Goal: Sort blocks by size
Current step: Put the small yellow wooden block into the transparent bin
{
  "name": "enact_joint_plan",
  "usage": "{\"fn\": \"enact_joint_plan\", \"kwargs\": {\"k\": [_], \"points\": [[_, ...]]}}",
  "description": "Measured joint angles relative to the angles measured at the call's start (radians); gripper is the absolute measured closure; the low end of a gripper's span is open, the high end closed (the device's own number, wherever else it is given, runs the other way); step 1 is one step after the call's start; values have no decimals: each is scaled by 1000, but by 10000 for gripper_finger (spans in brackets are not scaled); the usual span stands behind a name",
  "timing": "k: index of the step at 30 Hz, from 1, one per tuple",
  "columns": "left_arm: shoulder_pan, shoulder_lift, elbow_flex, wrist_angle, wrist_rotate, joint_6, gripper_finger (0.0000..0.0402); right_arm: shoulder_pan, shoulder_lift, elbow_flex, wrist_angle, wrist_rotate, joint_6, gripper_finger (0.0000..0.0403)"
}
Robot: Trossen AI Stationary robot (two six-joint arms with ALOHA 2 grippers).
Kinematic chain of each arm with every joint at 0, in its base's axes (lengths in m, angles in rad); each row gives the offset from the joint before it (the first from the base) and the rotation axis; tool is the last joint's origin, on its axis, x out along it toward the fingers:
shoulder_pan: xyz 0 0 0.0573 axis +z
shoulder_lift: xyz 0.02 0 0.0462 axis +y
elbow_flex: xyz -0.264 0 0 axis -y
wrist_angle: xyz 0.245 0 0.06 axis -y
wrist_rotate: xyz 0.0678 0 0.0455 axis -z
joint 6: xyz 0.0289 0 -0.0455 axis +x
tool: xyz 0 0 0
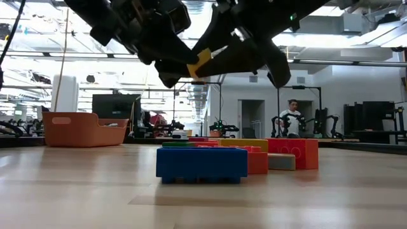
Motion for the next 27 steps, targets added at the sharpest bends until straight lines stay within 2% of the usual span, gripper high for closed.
{"fn": "enact_joint_plan", "kwargs": {"k": [6,8,12,15,20,23,27], "points": [[-4,0,0,27,-2,4,268,-7,0,0,-7,-16,14,259],[-5,0,0,25,-47,-20,264,-7,0,-1,-21,-22,18,282],[-5,0,0,6,-139,2,240,-9,-1,-1,-70,-19,134,288],[-3,0,0,-10,-149,7,210,1,-17,-1,-152,-21,326,287],[7,0,0,-113,-210,29,169,46,-87,-1,-463,-83,735,273],[19,0,0,-164,-244,66,162,78,-167,-1,-621,-222,950,280],[36,0,0,-166,-253,89,160,120,-296,-1,-771,-481,1329,285]]}}
